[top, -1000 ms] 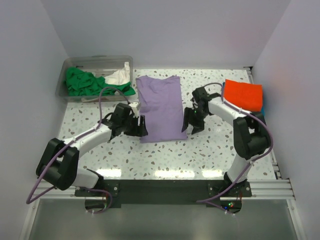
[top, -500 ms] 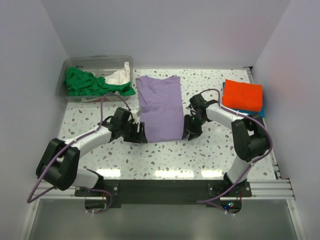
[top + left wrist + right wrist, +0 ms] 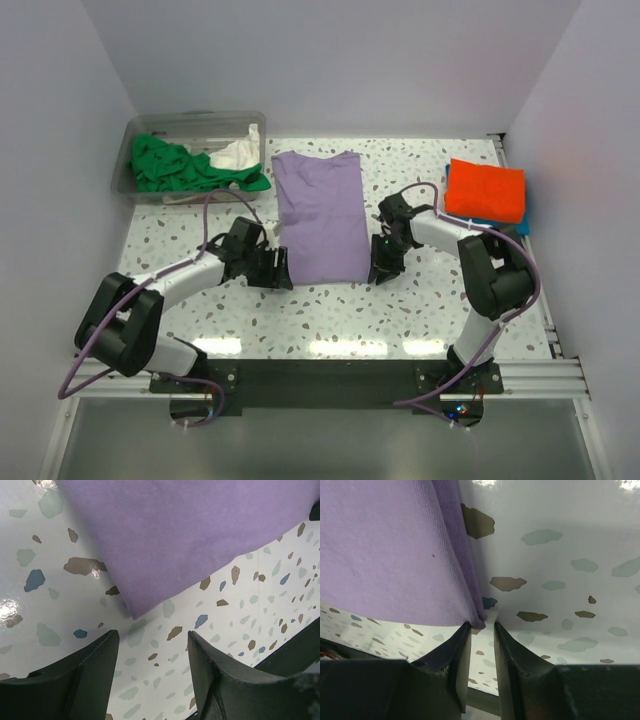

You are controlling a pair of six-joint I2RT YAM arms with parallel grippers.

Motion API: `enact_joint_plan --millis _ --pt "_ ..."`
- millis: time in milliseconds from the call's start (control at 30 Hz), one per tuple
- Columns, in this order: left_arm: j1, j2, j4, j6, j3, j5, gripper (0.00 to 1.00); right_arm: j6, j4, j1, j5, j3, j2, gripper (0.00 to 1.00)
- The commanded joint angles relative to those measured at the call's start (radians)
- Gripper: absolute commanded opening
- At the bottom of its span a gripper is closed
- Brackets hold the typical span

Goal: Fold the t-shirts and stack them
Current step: Fold the tshirt

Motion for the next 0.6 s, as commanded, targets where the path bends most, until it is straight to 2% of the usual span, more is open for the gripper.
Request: enact_joint_plan --millis 0,433,567 --pt "0.005 0.016 0.037 -0.027 -0.002 0.002 0.62 -0.013 0.03 -0.001 0.034 -0.009 0.013 0.28" --pt "0.005 0.087 0.118 -0.074 0.003 -0.009 0.51 -0.013 0.042 0.0 0.02 0.018 0.047 0.13" --pt "0.005 0.113 0.126 -0.076 0.003 -0.008 0.43 -0.015 0.042 0.0 0.019 0.028 0.047 0.08"
